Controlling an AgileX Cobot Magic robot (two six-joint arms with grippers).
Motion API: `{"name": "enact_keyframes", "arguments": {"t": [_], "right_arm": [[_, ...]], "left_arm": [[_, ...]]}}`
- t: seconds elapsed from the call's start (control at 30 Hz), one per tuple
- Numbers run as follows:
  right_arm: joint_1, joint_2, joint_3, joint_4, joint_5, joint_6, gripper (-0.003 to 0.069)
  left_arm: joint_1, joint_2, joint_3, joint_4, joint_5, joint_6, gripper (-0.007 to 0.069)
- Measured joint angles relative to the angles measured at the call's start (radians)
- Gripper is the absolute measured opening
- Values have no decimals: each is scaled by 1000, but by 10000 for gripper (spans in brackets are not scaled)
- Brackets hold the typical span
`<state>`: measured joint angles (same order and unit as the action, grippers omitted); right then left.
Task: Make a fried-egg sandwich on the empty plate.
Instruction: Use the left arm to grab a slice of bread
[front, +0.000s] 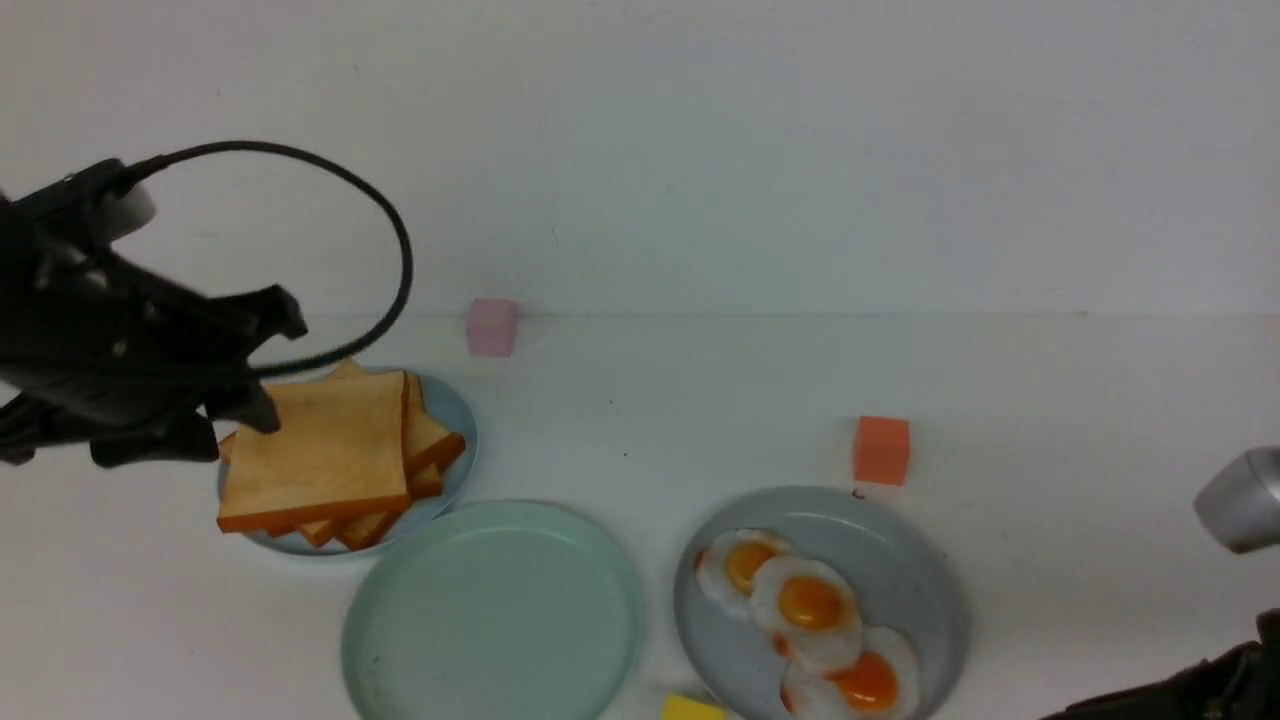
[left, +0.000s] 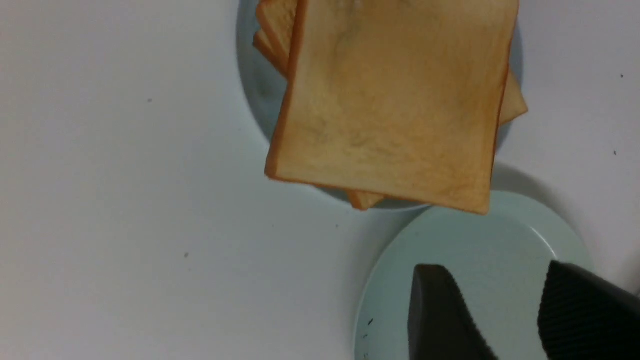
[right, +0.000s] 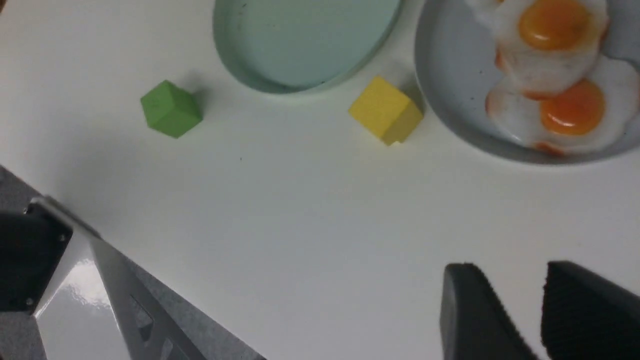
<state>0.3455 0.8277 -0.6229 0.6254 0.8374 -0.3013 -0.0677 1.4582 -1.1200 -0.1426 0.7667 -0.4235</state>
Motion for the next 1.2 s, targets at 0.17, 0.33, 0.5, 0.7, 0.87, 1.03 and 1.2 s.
{"name": "enact_keyframes", "arguments": {"t": [0.17,0.33,0.5,0.7,0.87,1.03,1.2], "right_arm": [[2,0,0,8,13,-15,241],[2,0,0,8,17,-15,241],[2,0,0,11,29,-15,241],[2,0,-1,15,52,-15,241],[2,0,-1,15,80,-15,241],[2,0,-1,15,103,-15,241],[2,0,-2,15,107,-15,241]], "left_arm": [[143,122,-65,-191,36,189,375],[231,211,-69,-328,34,519,382],[241,276,-69,-329,34,710,382],[241,358,-69,-360,26,735,382],[241,387,-74,-384,18,749,381],[241,399,-77,-414,16,796,304],[241,399,-77,-414,21,798,123]]}}
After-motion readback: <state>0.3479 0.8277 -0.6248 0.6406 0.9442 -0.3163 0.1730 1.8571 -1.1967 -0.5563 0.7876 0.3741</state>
